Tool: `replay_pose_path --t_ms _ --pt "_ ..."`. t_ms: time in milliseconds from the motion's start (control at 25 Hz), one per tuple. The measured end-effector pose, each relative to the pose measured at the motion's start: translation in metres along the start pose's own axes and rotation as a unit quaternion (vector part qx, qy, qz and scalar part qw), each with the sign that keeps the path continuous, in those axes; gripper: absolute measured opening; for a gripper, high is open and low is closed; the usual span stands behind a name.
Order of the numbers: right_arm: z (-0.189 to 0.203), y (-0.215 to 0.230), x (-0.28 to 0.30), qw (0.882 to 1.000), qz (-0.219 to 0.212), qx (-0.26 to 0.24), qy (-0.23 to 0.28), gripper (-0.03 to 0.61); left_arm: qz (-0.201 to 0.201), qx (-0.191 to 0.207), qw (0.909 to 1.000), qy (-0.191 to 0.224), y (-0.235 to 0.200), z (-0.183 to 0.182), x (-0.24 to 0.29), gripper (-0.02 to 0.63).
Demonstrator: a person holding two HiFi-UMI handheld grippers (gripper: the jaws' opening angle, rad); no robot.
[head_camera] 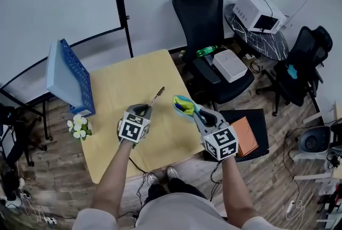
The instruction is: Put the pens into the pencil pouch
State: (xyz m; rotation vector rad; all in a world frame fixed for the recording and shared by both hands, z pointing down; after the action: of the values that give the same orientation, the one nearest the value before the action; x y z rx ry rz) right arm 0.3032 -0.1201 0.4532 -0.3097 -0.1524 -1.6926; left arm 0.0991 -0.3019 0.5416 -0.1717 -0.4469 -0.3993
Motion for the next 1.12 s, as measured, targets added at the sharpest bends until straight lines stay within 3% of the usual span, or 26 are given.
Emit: replay_pose_path --t_ms 480,760,1120 --pt "-0.001 -0.051 0.035 0.997 -0.068 -0.041 -0.007 0.049 0.020 0.011 0.9996 0.016 0.019 0.006 -0.123 0.041" --pt "0.008 -0.084 0.046 0.992 -0.109 -0.055 -0.021 0.049 0.057 0.042 0.9960 -0.054 0.031 0.021 -0.134 0.041" --pt "0.023 -0.109 0.041 0.987 -0.140 -0.068 -0.043 0.049 0.105 0.080 0.9822 -0.134 0.044 0.016 -0.096 0.043"
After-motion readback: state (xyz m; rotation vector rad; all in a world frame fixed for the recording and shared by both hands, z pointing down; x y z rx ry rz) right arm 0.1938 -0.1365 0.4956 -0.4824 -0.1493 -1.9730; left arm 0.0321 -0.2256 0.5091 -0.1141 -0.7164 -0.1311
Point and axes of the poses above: the fingertips, and each gripper's own axes: x forward along the fingers, y to its right, z out of its underside, the point moved 10 cm from there along -x, backward along the fingers, and after that the axes turned 9 degrees about y, right-handed, at the moved point
